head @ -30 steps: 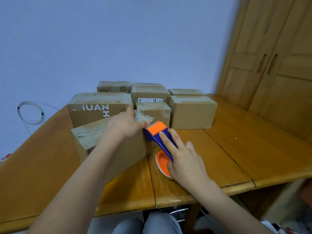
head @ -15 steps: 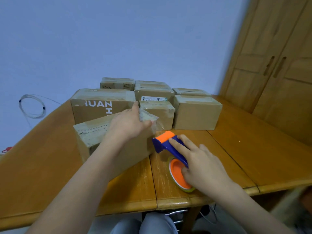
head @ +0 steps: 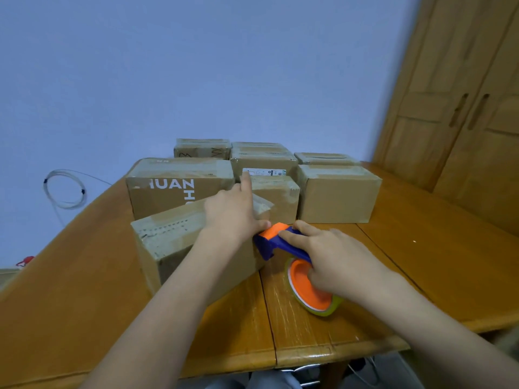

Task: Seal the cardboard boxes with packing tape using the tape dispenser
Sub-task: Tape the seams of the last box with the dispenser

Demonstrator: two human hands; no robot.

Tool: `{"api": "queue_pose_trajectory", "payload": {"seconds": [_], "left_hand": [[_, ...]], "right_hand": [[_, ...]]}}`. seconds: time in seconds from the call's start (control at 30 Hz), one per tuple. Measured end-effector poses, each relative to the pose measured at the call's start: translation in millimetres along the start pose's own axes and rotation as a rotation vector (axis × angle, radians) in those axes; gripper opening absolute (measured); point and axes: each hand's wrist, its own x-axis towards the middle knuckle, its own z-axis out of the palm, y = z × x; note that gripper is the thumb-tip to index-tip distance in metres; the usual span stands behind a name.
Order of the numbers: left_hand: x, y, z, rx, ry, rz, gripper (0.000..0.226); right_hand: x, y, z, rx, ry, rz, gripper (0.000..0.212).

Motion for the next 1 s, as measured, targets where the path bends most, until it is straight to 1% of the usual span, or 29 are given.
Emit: {"api": "queue_pose_trajectory", "payload": {"seconds": [0.1, 0.27, 0.4, 0.53, 0.7, 0.73, 0.8, 0.9, 1.0], "left_hand": [[2, 0, 3, 0.007, 0.030, -0.004, 0.103], [1, 1, 5, 0.002, 0.071, 0.017, 0.098], [1, 1, 7, -0.005, 0.062, 0.004, 0.096], [0, 0, 8, -0.003, 0.074, 0.006, 0.093], [-1, 1, 7, -0.017, 0.075, 0.009, 0.091], [-1, 2, 6, -0.020, 0.072, 0.008, 0.090], [-2, 2, 4, -0.024, 0.062, 0.006, 0.087], [-3, 1, 3, -0.023, 0.058, -0.011, 0.083], [-3, 2, 3, -0.004, 0.050, -0.009, 0.080]], "right_hand": [[6, -1, -13, -0.049, -0.017, -0.043, 0.069], [13, -6, -33, -0.114, -0.054, -0.079, 0.052], [20, -13, -42, -0.182, -0.072, -0.072, 0.045], [25, -19, -53, -0.223, -0.088, -0.064, 0.034], [36, -26, -66, -0.314, -0.170, -0.055, 0.029], [38, -29, -70, -0.334, -0.178, -0.056, 0.026], [42, -34, -74, -0.375, -0.185, -0.058, 0.009], [47, -37, -77, -0.428, -0.185, -0.055, 0.024], [49, -38, -79, -0.448, -0.185, -0.040, 0.024]]}}
